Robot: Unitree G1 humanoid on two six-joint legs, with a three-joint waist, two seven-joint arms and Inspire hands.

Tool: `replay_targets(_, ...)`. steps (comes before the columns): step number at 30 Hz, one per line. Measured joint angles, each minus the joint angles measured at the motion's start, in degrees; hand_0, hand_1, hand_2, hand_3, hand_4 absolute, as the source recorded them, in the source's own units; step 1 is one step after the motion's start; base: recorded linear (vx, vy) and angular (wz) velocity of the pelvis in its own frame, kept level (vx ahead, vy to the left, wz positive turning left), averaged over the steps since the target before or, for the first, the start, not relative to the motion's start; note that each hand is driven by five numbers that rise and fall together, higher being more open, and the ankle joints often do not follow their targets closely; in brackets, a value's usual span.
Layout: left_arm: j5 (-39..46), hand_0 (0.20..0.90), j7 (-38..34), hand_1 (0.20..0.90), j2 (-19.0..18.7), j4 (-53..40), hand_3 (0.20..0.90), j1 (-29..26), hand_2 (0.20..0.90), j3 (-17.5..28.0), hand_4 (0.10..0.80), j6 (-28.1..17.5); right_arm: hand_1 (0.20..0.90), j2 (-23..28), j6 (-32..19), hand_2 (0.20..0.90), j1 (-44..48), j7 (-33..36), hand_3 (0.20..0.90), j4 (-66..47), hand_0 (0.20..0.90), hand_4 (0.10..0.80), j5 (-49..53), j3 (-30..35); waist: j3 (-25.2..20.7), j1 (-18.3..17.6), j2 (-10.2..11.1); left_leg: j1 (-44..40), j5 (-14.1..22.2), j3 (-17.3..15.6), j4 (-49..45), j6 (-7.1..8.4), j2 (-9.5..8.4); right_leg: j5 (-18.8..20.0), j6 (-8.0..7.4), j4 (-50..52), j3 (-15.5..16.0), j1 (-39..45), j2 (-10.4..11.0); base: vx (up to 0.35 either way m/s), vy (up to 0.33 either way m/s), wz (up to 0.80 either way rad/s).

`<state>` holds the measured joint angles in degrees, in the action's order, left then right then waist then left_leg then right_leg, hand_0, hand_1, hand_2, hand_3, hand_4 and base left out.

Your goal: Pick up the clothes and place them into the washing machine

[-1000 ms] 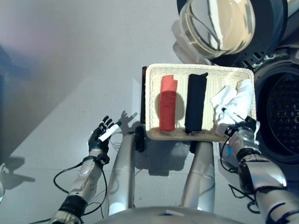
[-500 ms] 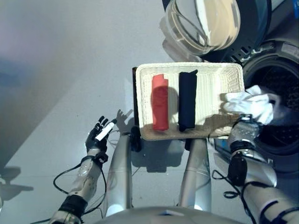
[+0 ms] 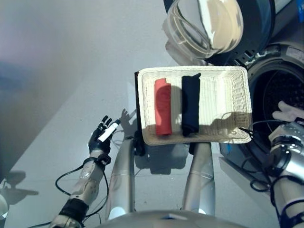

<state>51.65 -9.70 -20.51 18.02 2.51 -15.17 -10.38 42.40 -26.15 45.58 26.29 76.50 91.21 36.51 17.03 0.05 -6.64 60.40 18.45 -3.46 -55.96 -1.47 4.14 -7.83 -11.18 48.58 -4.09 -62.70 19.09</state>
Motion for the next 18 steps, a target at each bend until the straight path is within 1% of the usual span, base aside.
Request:
replay_targets(3, -0.01, 0.900, -0.09, 0.900, -1.00, 0.01, 0.900, 0.00, 0.900, -0.22, 0.800, 0.01, 0.900, 0.02, 0.11, 0.900, 0.11, -0.12, 0.900, 0.39, 0.900, 0.800, -0.76, -0.66, -0.05, 0.45, -0.08, 0.03, 0.11, -0.06, -0.02, 0.06, 0.00, 0.01, 0.01, -0.20, -0.01, -0.02, -0.01, -0.031, 0.000, -0.01)
replay_targets(9, 0.02, 0.900, 0.14, 0.900, -0.60, 0.04, 0.900, -0.08, 0.900, -0.80, 0.800, 0.00, 0.900, -0.63, 1.50, 0.900, -1.07, -2.74, 0.900, 0.64, 0.900, 0.800, -0.86, -4.57, -0.48, 0.48, -0.26, 0.06, 0.68, -0.13, -0.14, -0.01, 0.08, -0.07, -0.12, -0.42, 0.08, 0.05, -0.01, 0.013, -0.004, -0.02)
replay_targets(12, 0.06, 0.900, 0.46, 0.900, -0.43, 0.08, 0.900, -0.07, 0.900, -0.81, 0.800, -0.08, 0.900, -1.16, 2.55, 0.900, -0.95, -3.61, 0.900, 0.67, 0.900, 0.800, -3.15, -8.04, -0.50, 0.79, -0.25, 0.07, 0.53, -0.14, -0.13, 0.23, 0.09, -0.07, -0.12, -0.35, 0.23, 0.16, 0.03, -0.040, 0.006, 0.01)
replay_targets(14, 0.09, 0.900, 0.45, 0.900, -0.32, 0.19, 0.900, -0.11, 0.900, -0.85, 0.800, -0.10, 0.900, -2.53, 2.69, 0.900, -1.00, -4.56, 0.900, 0.25, 0.900, 0.800, -5.73, -11.62, -0.71, 0.56, -0.20, 0.02, 0.56, -0.08, -0.08, 0.21, 0.12, -0.11, -0.16, -0.40, 0.36, 0.23, 0.05, -0.119, 0.012, 0.03)
replay_targets(15, 0.07, 0.900, 0.43, 0.900, -0.24, 0.23, 0.900, 0.02, 0.900, -0.75, 0.800, -0.17, 0.900, -3.55, 3.16, 0.900, -1.36, -4.71, 0.900, -0.34, 0.900, 0.800, -7.78, -14.77, -0.94, 0.80, -0.20, 0.05, 0.02, -0.07, 0.07, 0.43, 0.06, 0.07, -0.21, -0.34, 0.47, 0.38, 0.08, -0.008, 0.001, 0.05)
replay_targets(16, 0.08, 0.900, 0.33, 0.900, -0.22, 0.54, 0.900, -0.08, 0.900, -0.66, 0.800, -0.26, 0.900, -5.44, 3.26, 0.900, -2.83, -5.05, 0.900, -2.69, 0.900, 0.800, -10.79, -17.94, -1.23, 0.28, -0.07, -0.08, 0.38, 0.07, 0.40, -0.05, 0.10, -0.10, -0.23, -0.63, 0.75, 0.54, 0.06, -0.002, 0.006, 0.09)
replay_targets(17, 0.05, 0.900, 0.35, 0.900, -0.14, 0.62, 0.900, -0.14, 0.900, -0.68, 0.800, -0.29, 0.900, -7.78, 4.31, 0.900, -4.76, -5.65, 0.900, -5.24, 0.900, 0.800, -14.95, -21.49, -1.33, 0.04, -0.10, -0.48, -0.45, 0.36, 0.67, 0.66, 0.15, 0.19, -0.17, -0.77, 1.10, 1.24, 0.16, -0.003, 0.004, 0.14)
replay_targets(18, 0.01, 0.900, 0.46, 0.900, 0.10, 0.69, 0.900, -0.35, 0.900, -0.71, 0.800, -0.41, 0.900, -10.47, 4.97, 0.900, -6.92, -6.23, 0.900, -9.40, 0.900, 0.800, -18.80, -24.17, -1.42, -0.28, 0.04, -1.35, -0.81, 0.57, 1.41, 0.76, 0.16, 0.13, -0.13, -0.87, 1.54, 2.30, 0.17, -0.008, 0.012, 0.20)
